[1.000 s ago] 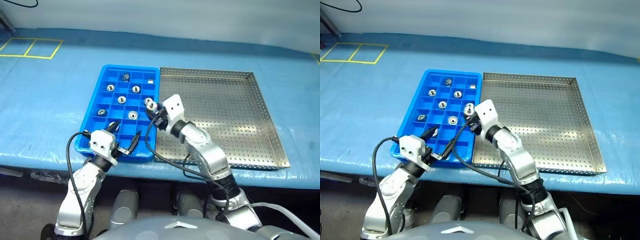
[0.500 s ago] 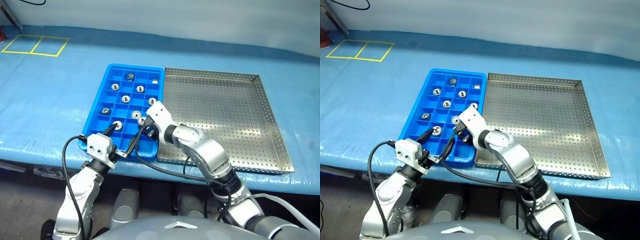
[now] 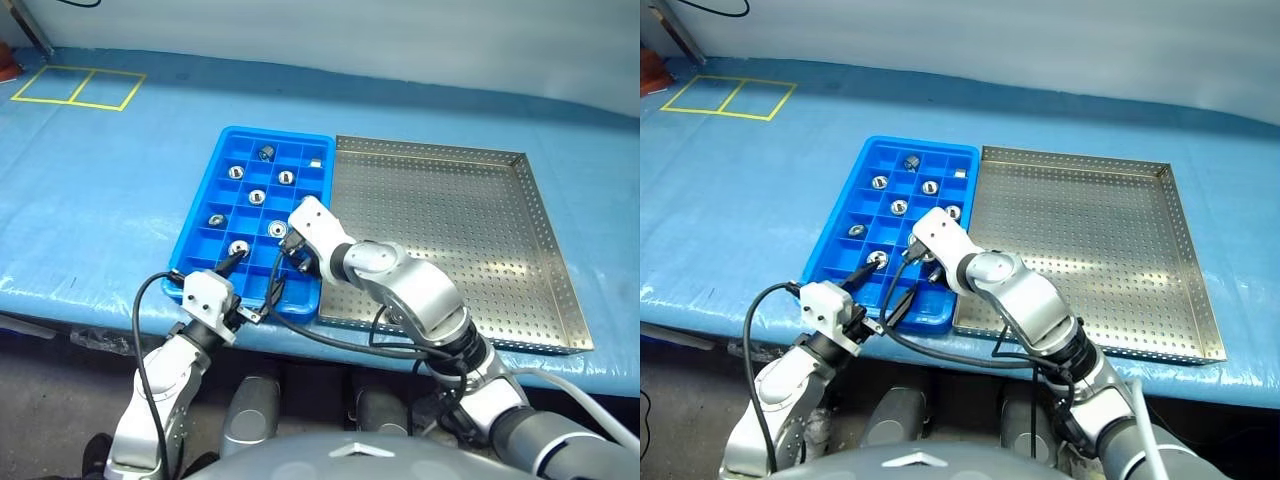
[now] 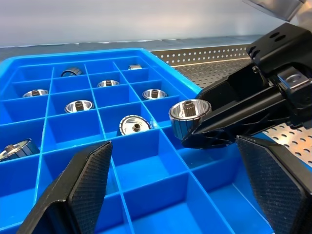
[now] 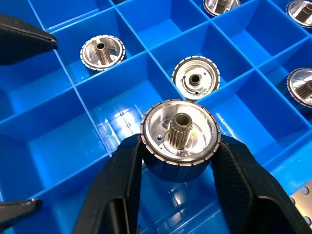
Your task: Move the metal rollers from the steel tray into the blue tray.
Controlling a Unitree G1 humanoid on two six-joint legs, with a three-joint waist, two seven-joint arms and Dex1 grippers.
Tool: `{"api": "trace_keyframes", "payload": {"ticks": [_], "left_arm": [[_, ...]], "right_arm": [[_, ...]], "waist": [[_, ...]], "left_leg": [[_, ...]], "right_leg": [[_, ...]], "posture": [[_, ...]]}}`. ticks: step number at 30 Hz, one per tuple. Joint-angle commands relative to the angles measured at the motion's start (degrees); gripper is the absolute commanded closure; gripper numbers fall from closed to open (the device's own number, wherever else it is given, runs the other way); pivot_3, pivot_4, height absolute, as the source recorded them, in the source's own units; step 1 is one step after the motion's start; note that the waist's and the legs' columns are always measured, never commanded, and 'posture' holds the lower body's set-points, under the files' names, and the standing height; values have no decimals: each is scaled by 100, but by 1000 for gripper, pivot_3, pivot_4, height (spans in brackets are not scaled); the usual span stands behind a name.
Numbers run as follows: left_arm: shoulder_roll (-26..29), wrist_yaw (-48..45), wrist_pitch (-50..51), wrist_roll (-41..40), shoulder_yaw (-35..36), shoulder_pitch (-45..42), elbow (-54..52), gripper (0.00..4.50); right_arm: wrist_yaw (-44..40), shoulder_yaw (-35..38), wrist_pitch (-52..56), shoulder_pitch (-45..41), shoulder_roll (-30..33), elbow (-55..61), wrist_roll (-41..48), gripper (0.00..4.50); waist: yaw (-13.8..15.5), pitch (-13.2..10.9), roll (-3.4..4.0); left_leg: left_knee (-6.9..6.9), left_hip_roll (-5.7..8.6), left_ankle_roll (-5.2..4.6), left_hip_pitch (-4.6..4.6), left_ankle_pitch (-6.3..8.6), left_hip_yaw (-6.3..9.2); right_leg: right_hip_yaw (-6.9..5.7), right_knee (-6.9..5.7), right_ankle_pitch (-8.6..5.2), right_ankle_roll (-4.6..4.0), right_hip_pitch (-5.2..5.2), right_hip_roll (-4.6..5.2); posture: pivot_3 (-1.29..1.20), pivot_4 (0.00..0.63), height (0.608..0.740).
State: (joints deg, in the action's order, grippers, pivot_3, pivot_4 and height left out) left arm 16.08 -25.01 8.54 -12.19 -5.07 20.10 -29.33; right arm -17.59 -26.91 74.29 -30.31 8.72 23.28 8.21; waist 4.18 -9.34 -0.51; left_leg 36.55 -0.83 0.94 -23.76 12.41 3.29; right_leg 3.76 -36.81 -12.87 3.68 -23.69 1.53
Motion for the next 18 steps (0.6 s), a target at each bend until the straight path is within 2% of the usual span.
{"api": "trace_keyframes", "payload": {"ticks": [1, 5, 12, 14, 18], "left_arm": [[79, -131, 53, -123, -62, 9, -55, 0], [186, -289, 148, -160, -91, -22, -43, 0], [353, -691, 80, -239, -201, -257, 355, 0], [398, -823, 9, -217, -252, -360, 530, 0], [441, -1019, -131, -162, -332, -564, 827, 0]], "right_arm": [[180, 124, 40, 88, 70, 7, -86, 1210], [387, 240, -15, 212, 72, 94, -169, 10], [725, 1133, 72, 873, 148, 811, -195, 10], [792, 1471, 157, 1125, 250, 1104, -203, 10], [802, 1941, 697, 1561, 537, 1674, -165, 10]], "waist": [[6, 0, 0], [2, 1, -1], [-33, 3, 1], [-39, 11, 22], [-48, 15, 33]], "left_leg": [[1, 0, 0, 0, 0, 0], [9, 2, 1, 2, 1, 4], [13, 7, 2, 2, 2, 5], [13, 8, 2, -2, 2, 2], [32, 16, 2, 0, 3, 7]], "right_leg": [[-1, 0, 0, 0, 0, 0], [-6, 1, 0, 1, -13, 5], [-7, 7, 0, 1, -13, 12], [-5, 7, 0, 1, -13, 14], [-8, 7, -3, 5, -7, 22]], "posture": [[229, 150, 740], [192, 150, 740], [125, 150, 740], [108, 150, 740], [72, 150, 740]]}}
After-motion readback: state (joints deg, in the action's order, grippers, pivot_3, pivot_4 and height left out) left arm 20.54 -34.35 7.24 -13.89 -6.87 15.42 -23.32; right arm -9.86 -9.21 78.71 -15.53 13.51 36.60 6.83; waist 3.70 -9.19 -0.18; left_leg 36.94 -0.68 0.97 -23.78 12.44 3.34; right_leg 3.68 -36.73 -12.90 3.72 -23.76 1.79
